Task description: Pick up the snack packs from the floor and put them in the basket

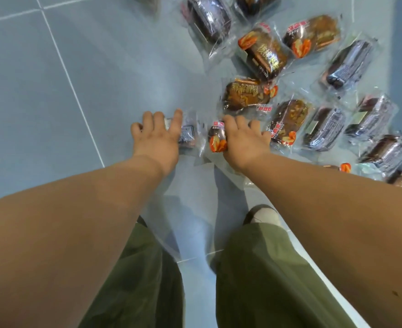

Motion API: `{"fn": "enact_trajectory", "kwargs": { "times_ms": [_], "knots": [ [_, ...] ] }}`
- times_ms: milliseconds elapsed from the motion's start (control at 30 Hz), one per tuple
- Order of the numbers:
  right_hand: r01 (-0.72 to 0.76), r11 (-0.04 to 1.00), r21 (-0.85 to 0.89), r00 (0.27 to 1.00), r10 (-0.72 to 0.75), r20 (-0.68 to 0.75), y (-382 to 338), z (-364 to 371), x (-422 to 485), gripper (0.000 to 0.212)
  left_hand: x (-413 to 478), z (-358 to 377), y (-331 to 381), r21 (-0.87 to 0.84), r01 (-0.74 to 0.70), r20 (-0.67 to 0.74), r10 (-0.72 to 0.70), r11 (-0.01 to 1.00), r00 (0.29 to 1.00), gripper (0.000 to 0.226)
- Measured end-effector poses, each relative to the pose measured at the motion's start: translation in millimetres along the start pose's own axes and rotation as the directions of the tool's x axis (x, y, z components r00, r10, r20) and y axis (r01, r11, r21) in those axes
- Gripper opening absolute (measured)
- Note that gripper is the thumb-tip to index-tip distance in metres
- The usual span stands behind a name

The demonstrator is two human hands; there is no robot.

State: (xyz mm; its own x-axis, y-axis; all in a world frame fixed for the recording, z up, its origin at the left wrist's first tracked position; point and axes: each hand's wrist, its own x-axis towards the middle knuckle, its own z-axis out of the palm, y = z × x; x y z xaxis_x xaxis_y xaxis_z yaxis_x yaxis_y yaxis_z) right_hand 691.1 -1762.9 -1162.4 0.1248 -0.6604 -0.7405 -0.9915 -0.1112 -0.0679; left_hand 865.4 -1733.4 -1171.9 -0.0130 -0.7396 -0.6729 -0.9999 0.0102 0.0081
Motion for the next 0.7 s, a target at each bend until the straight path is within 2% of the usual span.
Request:
{"fn": "enact_trajectory", "kwargs": {
  "times_ms": [67,200,267,333,467,533,600,700],
  "knots": [
    [-0.082,0.992,0.099,0.997,0.080,0.018,0.3,-11.2,-11.4,0.065,-7.4,-11.7,-3.0,-0.074,0.073,0.011,-0.072,0.995,0.997,0.068],
    [-0.195,0.920,0.339,0.979,0.201,0.018,-9.0,-48.6,-48.8,0.074,-41.4,-51.9,-6.2,-0.292,0.175,0.049,-0.168,0.940,0.985,0.072],
    [-0.216,0.868,0.446,0.971,0.239,0.005,-16.1,-73.0,-70.8,0.074,-65.8,-80.9,-5.0,-0.394,0.181,0.026,-0.186,0.901,0.982,0.074],
    [-0.222,0.817,0.532,0.963,0.270,-0.013,-23.8,-101.5,-94.8,0.073,-89.8,-113.4,-5.6,-0.424,0.194,-0.007,-0.217,0.885,0.976,0.074],
    [-0.219,0.731,0.646,0.948,0.316,-0.036,-42.3,-168.0,-151.7,0.073,-139.7,-183.2,-6.9,-0.547,0.280,-0.042,-0.361,0.789,0.932,0.075],
    [-0.217,0.628,0.747,0.938,0.346,-0.019,-51.3,-207.6,-182.0,0.070,-167.4,-224.5,-3.5,-0.645,0.269,-0.067,-0.403,0.716,0.913,0.074],
    [-0.179,0.481,0.858,0.932,0.361,-0.008,-55.8,-250.4,-213.4,0.061,-197.0,-268.9,1.4,-0.699,0.268,-0.082,-0.447,0.663,0.891,0.073],
    [-0.063,0.345,0.937,0.932,0.356,-0.069,-57.6,-317.5,-267.9,0.040,-244.0,-340.4,8.0,-0.722,0.252,-0.139,-0.492,0.644,0.859,0.074]
  ]
}}
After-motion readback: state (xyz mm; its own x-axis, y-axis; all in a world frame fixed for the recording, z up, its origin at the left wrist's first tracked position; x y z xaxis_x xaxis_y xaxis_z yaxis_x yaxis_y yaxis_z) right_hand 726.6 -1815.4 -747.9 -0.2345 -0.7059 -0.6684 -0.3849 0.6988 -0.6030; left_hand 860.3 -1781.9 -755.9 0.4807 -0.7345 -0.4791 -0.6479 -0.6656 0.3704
